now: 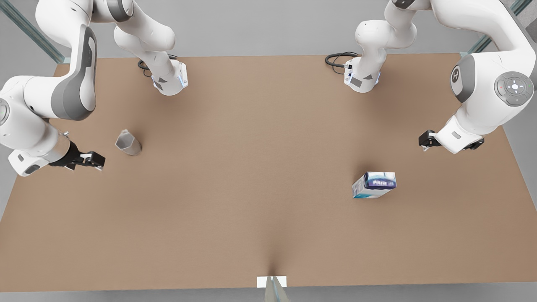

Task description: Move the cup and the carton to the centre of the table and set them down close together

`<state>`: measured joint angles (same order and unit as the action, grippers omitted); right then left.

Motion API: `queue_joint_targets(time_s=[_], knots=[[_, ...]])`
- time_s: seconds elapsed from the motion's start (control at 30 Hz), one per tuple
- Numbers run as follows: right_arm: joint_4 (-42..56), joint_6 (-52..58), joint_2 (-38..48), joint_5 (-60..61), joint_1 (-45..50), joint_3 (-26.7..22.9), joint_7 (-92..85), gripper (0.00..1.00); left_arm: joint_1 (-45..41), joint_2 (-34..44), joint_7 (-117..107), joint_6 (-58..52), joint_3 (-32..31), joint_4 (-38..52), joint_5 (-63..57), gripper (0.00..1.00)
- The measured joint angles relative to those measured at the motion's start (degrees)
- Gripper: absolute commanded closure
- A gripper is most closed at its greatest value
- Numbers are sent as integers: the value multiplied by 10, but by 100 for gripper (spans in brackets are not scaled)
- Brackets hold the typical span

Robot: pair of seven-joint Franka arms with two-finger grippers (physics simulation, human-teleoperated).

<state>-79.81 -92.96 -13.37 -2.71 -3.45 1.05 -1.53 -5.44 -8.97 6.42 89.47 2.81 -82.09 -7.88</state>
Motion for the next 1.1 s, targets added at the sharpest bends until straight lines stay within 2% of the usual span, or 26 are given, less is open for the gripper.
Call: queue_joint_targets(time_s=[0.1, 0.27, 0.47, 0.5, 0.53, 0.57, 0.87, 0.97, 1.1], knots=[[-41, -8, 27, 1, 0, 0, 1, 0, 0, -1, 0, 0, 0, -1, 0, 0], [-281, -133, 165, 0, -1, 2, 2, 0, -1, -1, -4, 0, 0, -4, 0, 0], [-438, -165, 261, 7, -52, 10, -9, 0, 0, -8, -7, -1, 0, -7, 0, 0], [-445, -165, 263, 9, -59, 25, -19, 0, 0, -9, -8, -2, 0, -7, 0, 0], [-456, -165, 272, 12, -84, 70, -21, 0, 0, -13, -9, -2, 0, -7, 0, 0], [-471, -170, 276, 24, -89, 78, -22, 0, 0, -14, -9, -2, 0, -7, 0, 0], [-581, -233, 280, 37, -93, 77, -25, 0, 0, -25, -9, -3, 1, -7, 0, 0], [-577, -286, 266, 36, -89, 77, -32, 0, 0, -27, -9, -3, 1, -8, 0, 0], [-580, -289, 264, 37, -84, 78, -36, 0, 0, -33, -9, -3, 1, -8, 0, 0]])
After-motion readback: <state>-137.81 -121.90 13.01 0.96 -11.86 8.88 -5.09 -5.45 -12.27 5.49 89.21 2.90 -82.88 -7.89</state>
